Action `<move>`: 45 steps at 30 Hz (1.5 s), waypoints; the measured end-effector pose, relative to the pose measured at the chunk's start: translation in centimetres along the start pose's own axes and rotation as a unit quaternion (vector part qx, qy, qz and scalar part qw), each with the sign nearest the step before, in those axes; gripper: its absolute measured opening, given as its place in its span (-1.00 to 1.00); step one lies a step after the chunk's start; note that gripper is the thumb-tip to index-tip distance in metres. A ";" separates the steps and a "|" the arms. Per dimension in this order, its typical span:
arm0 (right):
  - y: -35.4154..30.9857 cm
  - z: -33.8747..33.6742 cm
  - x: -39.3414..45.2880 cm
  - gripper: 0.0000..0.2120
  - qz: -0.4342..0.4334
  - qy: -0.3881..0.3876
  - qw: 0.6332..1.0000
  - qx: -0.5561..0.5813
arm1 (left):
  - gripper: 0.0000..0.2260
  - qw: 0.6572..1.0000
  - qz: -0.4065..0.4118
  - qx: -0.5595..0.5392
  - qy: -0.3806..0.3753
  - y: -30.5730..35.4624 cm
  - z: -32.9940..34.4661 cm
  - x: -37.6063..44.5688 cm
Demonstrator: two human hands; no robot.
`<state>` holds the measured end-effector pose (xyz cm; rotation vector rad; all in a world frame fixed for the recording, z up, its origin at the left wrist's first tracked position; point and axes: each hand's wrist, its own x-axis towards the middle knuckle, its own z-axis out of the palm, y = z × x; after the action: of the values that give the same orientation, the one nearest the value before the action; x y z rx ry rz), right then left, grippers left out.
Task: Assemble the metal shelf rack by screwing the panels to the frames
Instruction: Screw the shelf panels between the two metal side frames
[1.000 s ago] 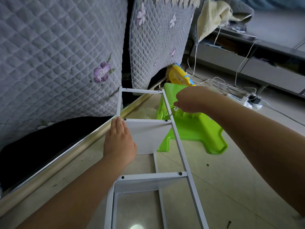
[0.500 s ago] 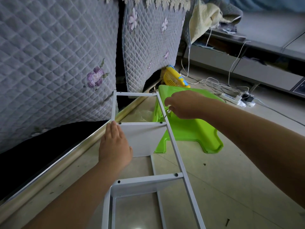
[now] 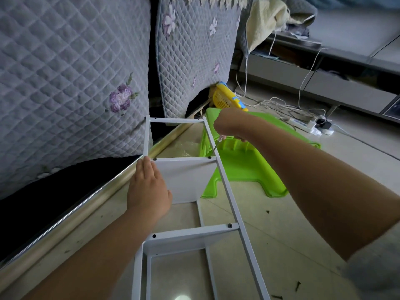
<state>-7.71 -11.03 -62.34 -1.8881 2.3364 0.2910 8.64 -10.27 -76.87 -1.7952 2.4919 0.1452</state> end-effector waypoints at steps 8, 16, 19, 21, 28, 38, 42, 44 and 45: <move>0.8 0.8 -1.3 -0.72 -0.045 -0.010 0.987 -0.154 | -0.30 1.000 0.000 -0.011 -0.002 0.0 -0.1 0.1; 1.3 0.5 -1.2 -0.69 -0.116 -0.011 0.970 -0.211 | -0.31 1.000 -0.003 -0.026 -0.004 0.0 -0.2 0.1; 0.3 0.6 -0.8 -0.73 -0.121 0.000 0.975 -0.187 | -0.30 1.000 -0.002 -0.027 -0.005 0.0 -0.2 0.1; -0.1 0.4 0.1 -0.75 -0.107 -0.011 0.980 -0.168 | -0.30 1.000 -0.002 -0.026 -0.006 0.1 -0.2 -0.1; -0.5 -0.7 1.4 -0.80 -0.002 -0.083 0.996 -0.043 | -0.31 1.000 -0.002 -0.028 -0.006 0.1 -0.3 0.0; 0.8 0.3 1.0 -0.69 -0.008 -0.085 0.994 -0.074 | -0.31 0.999 0.002 -0.043 -0.004 0.3 -0.6 -0.2; 0.6 -0.1 0.0 -0.76 -0.070 -0.086 0.966 -0.232 | -0.30 0.999 0.001 -0.051 -0.006 0.0 -0.5 -0.3; 0.3 0.1 -0.5 -0.75 -0.095 -0.067 0.941 -0.318 | -0.30 0.999 0.002 -0.052 -0.007 0.0 -0.5 -0.3; 0.3 0.3 -0.5 -0.75 -0.108 -0.063 0.931 -0.342 | -0.31 0.999 0.001 -0.053 -0.007 0.0 -0.5 -0.3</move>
<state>-7.90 -10.39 -62.54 -2.2804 2.0623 1.2966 8.70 -10.01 -76.34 -1.8230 2.5230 0.2947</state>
